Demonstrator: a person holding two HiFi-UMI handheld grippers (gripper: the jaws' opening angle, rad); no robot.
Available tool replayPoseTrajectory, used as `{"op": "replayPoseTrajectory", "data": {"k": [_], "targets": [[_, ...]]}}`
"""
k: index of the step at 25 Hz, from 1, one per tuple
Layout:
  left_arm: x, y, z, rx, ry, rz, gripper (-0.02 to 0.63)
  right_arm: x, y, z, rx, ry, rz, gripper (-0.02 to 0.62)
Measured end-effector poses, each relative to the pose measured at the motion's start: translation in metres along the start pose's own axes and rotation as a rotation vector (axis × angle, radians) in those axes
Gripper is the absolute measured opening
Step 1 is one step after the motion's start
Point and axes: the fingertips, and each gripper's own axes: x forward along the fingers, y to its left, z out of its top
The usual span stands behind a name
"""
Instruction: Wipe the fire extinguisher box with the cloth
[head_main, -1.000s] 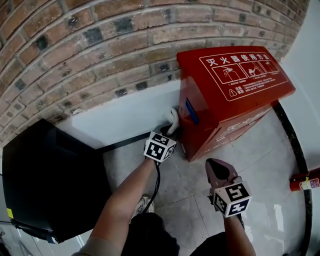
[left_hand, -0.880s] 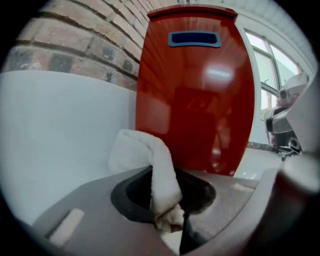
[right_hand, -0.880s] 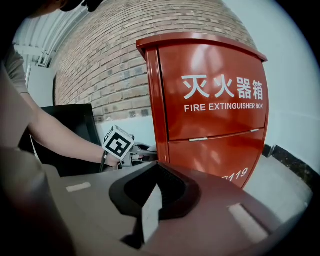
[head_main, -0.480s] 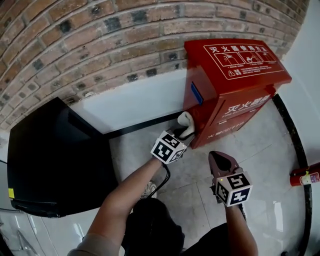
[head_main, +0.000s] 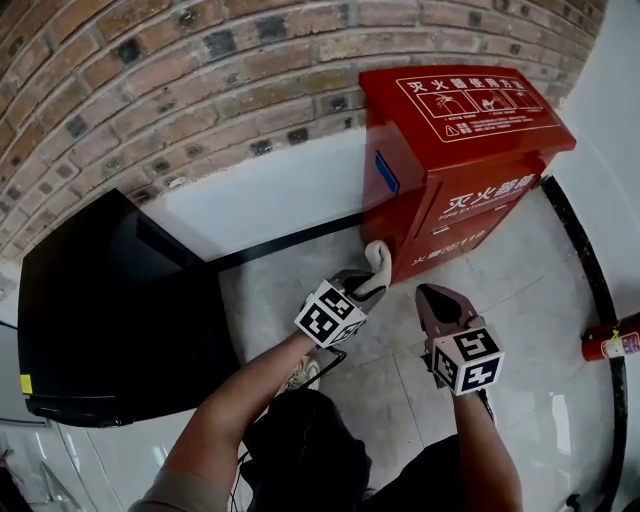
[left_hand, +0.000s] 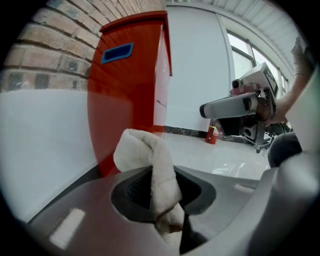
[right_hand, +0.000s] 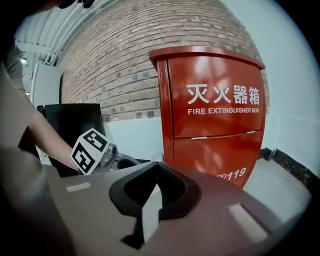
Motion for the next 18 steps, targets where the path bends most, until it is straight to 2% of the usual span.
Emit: {"op": "replayPoseTrajectory", "data": {"k": [5, 8, 13, 18], "targets": [[0.007, 0.082, -0.027, -0.128, 0.013, 0.175, 0.09, 0.021, 0.0, -0.011, -0.006, 0.029, 0.026, 0.025], [0.025, 0.129, -0.034, -0.172, 0.02, 0.25, 0.09, 0.031, -0.004, -0.019, -0.004, 0.056, 0.027, 0.025], [0.066, 0.181, -0.048, -0.205, 0.042, 0.305, 0.09, 0.043, -0.023, -0.028, 0.015, 0.067, 0.009, 0.025], [0.092, 0.192, -0.066, -0.213, 0.057, 0.299, 0.09, 0.049, -0.039, -0.039, 0.042, 0.076, -0.014, 0.025]]}}
